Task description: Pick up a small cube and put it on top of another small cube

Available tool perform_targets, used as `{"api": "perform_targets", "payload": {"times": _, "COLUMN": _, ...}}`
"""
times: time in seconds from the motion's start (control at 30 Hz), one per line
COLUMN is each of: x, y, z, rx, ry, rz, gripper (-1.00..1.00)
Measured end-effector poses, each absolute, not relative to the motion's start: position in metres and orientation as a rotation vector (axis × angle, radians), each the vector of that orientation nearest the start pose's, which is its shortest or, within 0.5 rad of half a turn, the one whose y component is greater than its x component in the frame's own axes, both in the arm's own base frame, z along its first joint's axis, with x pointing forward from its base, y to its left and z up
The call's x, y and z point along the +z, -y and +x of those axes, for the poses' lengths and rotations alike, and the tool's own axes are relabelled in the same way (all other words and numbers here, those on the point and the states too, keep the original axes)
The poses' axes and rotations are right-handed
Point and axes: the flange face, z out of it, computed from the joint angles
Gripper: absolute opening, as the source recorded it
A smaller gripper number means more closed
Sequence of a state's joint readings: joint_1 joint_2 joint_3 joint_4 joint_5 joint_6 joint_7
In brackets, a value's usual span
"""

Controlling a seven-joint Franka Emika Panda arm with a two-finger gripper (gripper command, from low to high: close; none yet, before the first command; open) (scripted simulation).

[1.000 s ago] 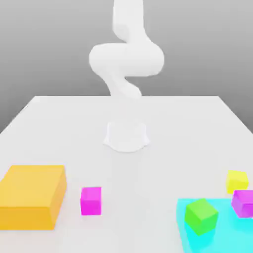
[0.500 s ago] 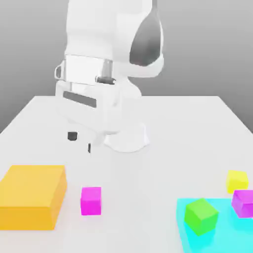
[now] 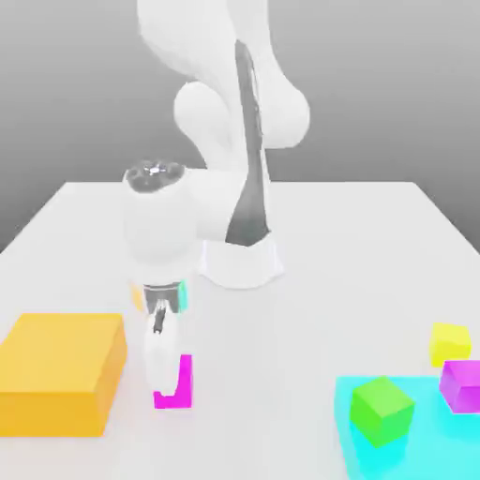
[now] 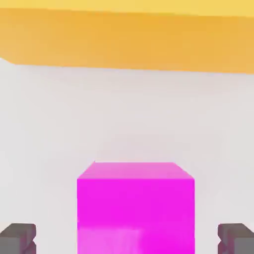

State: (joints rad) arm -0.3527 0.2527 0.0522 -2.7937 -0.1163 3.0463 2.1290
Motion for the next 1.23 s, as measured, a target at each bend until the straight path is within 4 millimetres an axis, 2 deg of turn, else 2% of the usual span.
{"api": "perform_targets", "payload": {"times": 0.23, "x": 0.136, "y": 0.098, "z": 0.352, "rx": -0.001, "ry": -2.874, "rz": -1.260, "gripper": -1.00}}
{"api": "perform_targets", "payload": {"times": 0.47, "x": 0.192, "y": 0.095, "z": 0.353, "rx": -0.002, "ry": -2.869, "rz": -1.273, "gripper": -1.00}}
{"api": "perform_targets", "payload": {"times": 0.5, "x": 0.199, "y": 0.082, "z": 0.364, "rx": -0.001, "ry": -2.835, "rz": -1.350, "gripper": -1.00}}
{"api": "perform_targets", "payload": {"times": 0.53, "x": 0.205, "y": 0.061, "z": 0.377, "rx": 0.000, "ry": -2.781, "rz": -1.461, "gripper": -1.00}}
{"api": "perform_targets", "payload": {"times": 0.63, "x": 0.224, "y": -0.015, "z": 0.414, "rx": 0.003, "ry": -2.575, "rz": -1.804, "gripper": -1.00}}
{"api": "perform_targets", "payload": {"times": 0.73, "x": 0.247, "y": -0.098, "z": 0.436, "rx": 0.005, "ry": -2.336, "rz": -2.106, "gripper": -1.00}}
{"api": "perform_targets", "payload": {"times": 0.83, "x": 0.273, "y": -0.187, "z": 0.439, "rx": 0.004, "ry": -2.062, "rz": -2.373, "gripper": -1.00}}
{"api": "perform_targets", "payload": {"times": 0.93, "x": 0.302, "y": -0.276, "z": 0.423, "rx": 0.002, "ry": -1.766, "rz": -2.597, "gripper": -1.00}}
{"api": "perform_targets", "payload": {"times": 1.0, "x": 0.293, "y": -0.286, "z": 0.425, "rx": -0.001, "ry": -1.726, "rz": -2.622, "gripper": -1.00}}
{"api": "perform_targets", "payload": {"times": 1.07, "x": 0.269, "y": -0.288, "z": 0.426, "rx": -0.003, "ry": -1.719, "rz": -2.627, "gripper": -1.00}}
{"api": "perform_targets", "payload": {"times": 1.1, "x": 0.256, "y": -0.289, "z": 0.425, "rx": -0.001, "ry": -1.716, "rz": -2.629, "gripper": 1.00}}
{"api": "perform_targets", "payload": {"times": 1.23, "x": 0.256, "y": -0.289, "z": 0.425, "rx": -0.001, "ry": -1.716, "rz": -2.629, "gripper": 1.00}}
